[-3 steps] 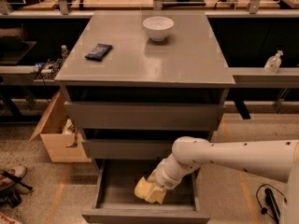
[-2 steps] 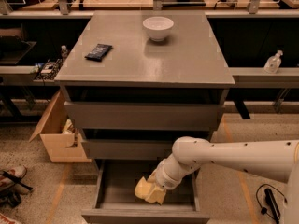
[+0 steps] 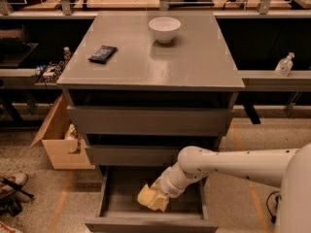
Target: Place sponge into bottom drawer
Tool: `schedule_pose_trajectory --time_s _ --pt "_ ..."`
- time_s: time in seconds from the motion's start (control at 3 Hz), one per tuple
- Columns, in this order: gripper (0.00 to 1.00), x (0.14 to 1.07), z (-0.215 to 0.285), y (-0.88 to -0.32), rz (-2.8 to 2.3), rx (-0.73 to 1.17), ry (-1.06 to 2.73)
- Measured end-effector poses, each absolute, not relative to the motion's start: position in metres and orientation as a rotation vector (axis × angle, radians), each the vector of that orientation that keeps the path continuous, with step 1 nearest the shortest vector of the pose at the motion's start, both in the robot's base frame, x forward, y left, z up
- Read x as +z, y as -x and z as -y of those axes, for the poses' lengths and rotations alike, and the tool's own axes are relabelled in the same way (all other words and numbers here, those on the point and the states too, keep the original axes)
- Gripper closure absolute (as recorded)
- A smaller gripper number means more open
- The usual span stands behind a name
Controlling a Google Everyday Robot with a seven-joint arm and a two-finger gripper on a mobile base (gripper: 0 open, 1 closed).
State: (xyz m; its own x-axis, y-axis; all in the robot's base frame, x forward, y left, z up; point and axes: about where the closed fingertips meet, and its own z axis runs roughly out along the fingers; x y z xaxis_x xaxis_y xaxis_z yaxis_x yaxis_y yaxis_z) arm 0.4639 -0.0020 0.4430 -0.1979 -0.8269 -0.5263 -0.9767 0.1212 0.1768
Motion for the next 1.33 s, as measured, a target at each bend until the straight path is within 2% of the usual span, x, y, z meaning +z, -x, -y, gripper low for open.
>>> schedule_pose_trajectory --time_s 1.33 --pt "1.0 0.289 0.009 -0.528 -2.142 0.689 1.373"
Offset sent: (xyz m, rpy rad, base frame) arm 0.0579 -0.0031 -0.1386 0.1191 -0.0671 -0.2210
